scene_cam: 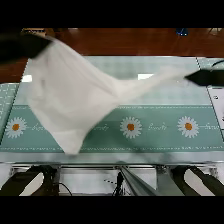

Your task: Fold the shirts.

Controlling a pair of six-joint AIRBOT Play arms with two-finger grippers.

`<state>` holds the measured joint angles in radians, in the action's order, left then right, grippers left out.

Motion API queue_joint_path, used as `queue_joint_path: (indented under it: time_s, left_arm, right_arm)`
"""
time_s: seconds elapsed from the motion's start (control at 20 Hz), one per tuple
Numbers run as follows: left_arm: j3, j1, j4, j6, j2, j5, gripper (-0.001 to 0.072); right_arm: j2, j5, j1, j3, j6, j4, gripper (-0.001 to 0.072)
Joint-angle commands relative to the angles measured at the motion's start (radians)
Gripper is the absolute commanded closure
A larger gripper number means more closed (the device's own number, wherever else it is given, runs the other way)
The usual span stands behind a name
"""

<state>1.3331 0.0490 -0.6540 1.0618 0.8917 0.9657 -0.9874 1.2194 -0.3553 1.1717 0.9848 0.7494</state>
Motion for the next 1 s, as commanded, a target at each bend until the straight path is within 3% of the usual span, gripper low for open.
queue_joint_path:
  time_s: [0.0, 0.1, 0.2, 0.35, 0.5, 0.6, 0.95]
  left_arm:
    - [0.3, 0.091, -0.145, 0.095, -0.09, -0.005, 0.0688]
    - [0.389, 0.124, -0.328, 0.257, -0.136, -0.003, 0.0689]
    - [0.402, 0.129, -0.452, 0.323, -0.189, 0.018, 0.0689]
    - [0.402, 0.129, -0.598, 0.42, -0.232, 0.224, 0.0689]
    - [0.4, 0.129, -0.658, 0.462, -0.23, 0.469, 0.0689]
    - [0.4, 0.128, -0.656, 0.462, -0.235, 0.533, 0.0689]
    - [0.435, 0.128, -0.655, 0.412, -0.308, 0.407, 0.0689]
  right_arm:
    - [0.204, -0.186, 0.001, 0.166, 0.06, -0.137, 0.0691]
    - [0.277, -0.279, 0.001, 0.259, 0.23, -0.002, 0.0692]
    - [0.323, -0.265, 0.001, 0.321, 0.424, 0.208, 0.0692]
    - [0.344, -0.03, 0.001, 0.362, 0.548, 0.459, 0.0692]
    - [0.326, 0.257, 0.001, 0.361, 0.541, 0.517, 0.0692]
    - [0.317, 0.344, 0.001, 0.362, 0.509, 0.504, 0.0692]
    - [0.351, 0.316, 0.001, 0.377, 0.466, 0.481, 0.0692]
